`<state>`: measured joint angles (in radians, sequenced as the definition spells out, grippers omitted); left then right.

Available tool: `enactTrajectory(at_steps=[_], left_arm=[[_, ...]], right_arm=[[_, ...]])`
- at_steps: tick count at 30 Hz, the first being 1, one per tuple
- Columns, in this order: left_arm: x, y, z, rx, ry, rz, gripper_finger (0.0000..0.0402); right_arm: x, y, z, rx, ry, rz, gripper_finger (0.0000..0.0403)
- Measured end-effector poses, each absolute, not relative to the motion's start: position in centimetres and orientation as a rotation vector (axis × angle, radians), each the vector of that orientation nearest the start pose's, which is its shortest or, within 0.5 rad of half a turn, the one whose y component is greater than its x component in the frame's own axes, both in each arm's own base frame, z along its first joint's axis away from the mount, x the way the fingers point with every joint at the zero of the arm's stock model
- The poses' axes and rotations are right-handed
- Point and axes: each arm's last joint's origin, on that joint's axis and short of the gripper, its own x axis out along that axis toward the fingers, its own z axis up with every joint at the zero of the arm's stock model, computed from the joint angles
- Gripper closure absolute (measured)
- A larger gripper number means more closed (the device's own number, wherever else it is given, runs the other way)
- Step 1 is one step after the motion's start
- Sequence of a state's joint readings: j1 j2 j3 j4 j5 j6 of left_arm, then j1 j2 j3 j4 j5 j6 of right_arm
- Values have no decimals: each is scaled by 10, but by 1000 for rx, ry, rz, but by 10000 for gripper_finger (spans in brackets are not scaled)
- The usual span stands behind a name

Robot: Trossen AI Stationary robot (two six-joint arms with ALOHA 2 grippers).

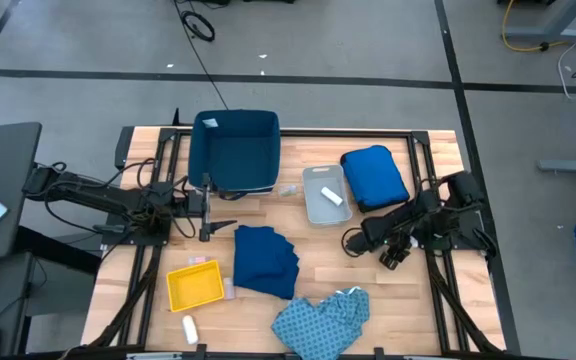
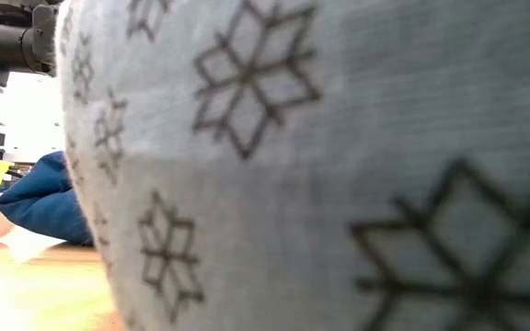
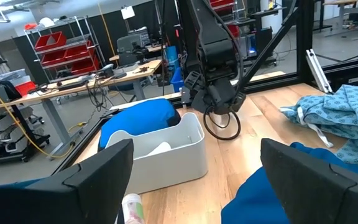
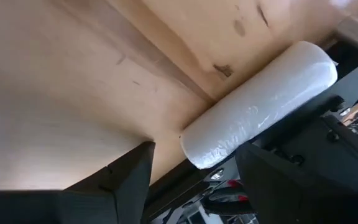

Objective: Pick & place medical supplies in basket/bin
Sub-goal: Put the right white rolled gauze into the gray bin

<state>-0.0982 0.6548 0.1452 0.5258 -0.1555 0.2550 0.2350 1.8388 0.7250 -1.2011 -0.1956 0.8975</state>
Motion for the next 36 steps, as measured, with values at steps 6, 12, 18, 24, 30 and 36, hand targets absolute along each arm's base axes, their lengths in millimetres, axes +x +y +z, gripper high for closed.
enactTrajectory(at_steps=[6,12,18,24,30,36], left_arm=[[150,-10,199,249,-9,59,47],[150,-10,199,244,-9,58,47],[150,-10,199,241,-9,58,47],[150,-10,199,241,-9,59,47],[150,-10,199,243,-10,58,47],[150,-10,199,248,-10,58,47]], right_arm=[[190,51,100,395,2193,-692,183],[220,61,115,413,2046,-500,197],[249,74,131,378,1871,-440,197],[264,78,155,221,1756,-546,197],[268,73,166,26,1688,-615,197],[253,70,155,-279,1784,-456,197]])
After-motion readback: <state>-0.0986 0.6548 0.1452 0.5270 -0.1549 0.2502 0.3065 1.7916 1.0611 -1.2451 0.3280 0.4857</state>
